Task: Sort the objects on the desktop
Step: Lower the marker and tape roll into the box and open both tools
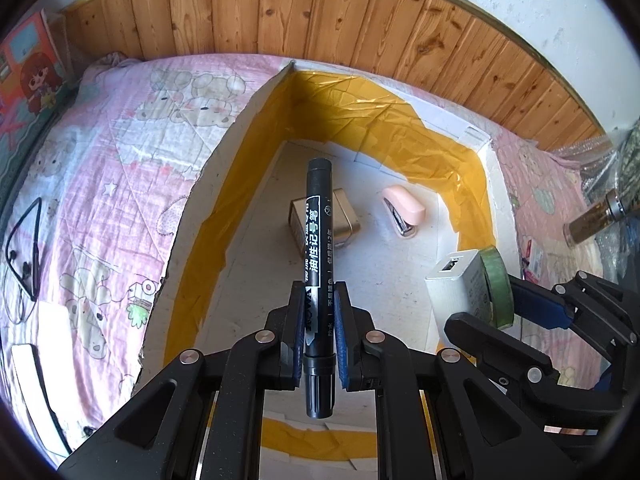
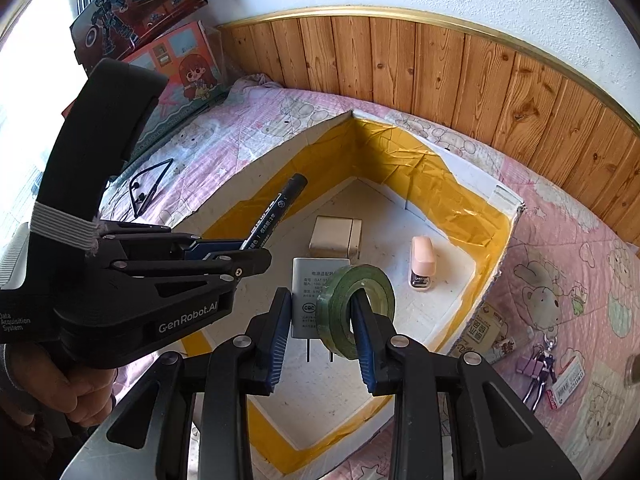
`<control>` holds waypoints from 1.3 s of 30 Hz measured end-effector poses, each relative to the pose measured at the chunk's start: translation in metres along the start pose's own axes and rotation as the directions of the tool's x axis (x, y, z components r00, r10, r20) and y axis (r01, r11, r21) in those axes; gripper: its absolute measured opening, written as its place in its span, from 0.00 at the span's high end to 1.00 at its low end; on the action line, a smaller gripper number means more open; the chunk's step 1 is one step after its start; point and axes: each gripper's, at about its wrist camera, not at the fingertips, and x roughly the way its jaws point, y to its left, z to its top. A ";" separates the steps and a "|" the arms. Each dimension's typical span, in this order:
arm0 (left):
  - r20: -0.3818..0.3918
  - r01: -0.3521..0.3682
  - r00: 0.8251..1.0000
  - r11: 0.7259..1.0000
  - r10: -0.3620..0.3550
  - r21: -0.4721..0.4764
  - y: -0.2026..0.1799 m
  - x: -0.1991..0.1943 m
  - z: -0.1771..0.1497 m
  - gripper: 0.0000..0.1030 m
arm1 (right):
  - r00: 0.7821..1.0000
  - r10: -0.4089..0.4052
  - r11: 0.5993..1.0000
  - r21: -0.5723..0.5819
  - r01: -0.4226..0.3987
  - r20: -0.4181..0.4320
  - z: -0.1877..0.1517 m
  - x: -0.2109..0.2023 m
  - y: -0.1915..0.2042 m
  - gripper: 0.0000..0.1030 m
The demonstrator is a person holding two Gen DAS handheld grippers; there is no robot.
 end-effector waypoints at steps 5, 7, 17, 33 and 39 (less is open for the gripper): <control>-0.018 -0.012 1.000 1.000 0.012 0.027 0.001 0.005 -0.002 0.87 | 0.999 0.003 1.000 0.005 -0.003 -0.044 0.004 0.012 -0.003 0.69; -0.027 -0.021 0.999 0.999 0.022 0.035 0.002 0.007 -0.003 0.87 | 0.998 0.005 1.000 0.010 -0.004 -0.063 0.006 0.017 -0.005 0.69; -0.060 -0.033 0.998 0.997 0.037 0.067 0.006 0.014 -0.004 0.87 | 0.987 0.005 0.999 0.039 0.002 -0.160 0.021 0.044 -0.018 0.69; -0.090 -0.043 0.994 0.988 0.057 0.149 0.004 0.021 -0.008 0.87 | 0.967 -0.068 0.997 0.030 0.078 -0.246 0.059 0.078 -0.036 0.69; -0.104 -0.039 0.993 0.987 0.055 0.154 0.007 0.024 -0.008 0.87 | 0.956 -0.101 0.994 0.023 0.111 -0.275 0.073 0.097 -0.041 0.69</control>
